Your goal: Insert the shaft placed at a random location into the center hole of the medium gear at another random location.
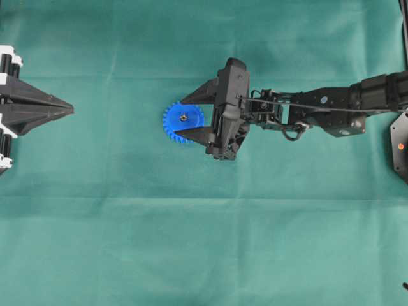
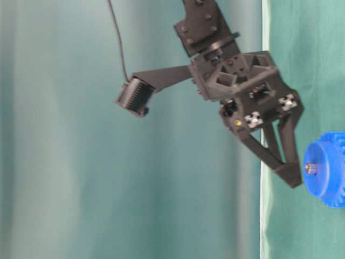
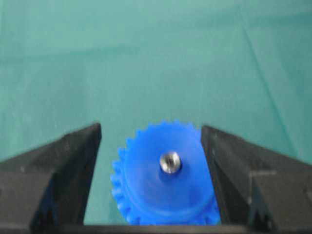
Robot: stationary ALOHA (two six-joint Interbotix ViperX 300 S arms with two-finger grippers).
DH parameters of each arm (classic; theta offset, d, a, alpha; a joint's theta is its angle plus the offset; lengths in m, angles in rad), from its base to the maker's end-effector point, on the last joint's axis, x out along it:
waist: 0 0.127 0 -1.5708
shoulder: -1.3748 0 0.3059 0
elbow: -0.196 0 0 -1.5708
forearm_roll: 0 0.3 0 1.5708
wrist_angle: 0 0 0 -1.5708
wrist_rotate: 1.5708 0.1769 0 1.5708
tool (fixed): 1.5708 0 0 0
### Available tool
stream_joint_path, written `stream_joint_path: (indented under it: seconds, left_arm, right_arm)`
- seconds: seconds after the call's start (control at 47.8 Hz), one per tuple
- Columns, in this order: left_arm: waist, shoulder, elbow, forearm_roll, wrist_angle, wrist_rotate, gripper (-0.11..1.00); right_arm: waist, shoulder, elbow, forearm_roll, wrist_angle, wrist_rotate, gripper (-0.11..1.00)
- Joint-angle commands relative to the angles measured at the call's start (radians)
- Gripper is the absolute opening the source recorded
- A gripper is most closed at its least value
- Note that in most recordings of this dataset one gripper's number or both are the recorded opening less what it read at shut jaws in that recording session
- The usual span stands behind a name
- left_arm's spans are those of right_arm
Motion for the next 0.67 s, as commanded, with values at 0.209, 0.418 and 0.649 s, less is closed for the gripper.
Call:
stream_joint_path:
  seconds: [0.209, 0.418, 0.649]
  left_arm:
    - [0.002, 0.005, -0.028, 0.003, -0.009, -0.002, 0.0]
    - [0.002, 0.005, -0.028, 0.003, -0.011, -0.002, 0.0]
    - [0.002, 0.005, -0.028, 0.003, -0.011, -0.002, 0.0]
  right_arm:
    - [0.003, -0.104, 0.023, 0.002, 0.014, 0.008, 0.79]
    - [0.003, -0.14, 0.075, 0.003, 0.014, 0.011, 0.79]
    - [0.003, -0.181, 0.135, 0.003, 0.009, 0.014, 0.79]
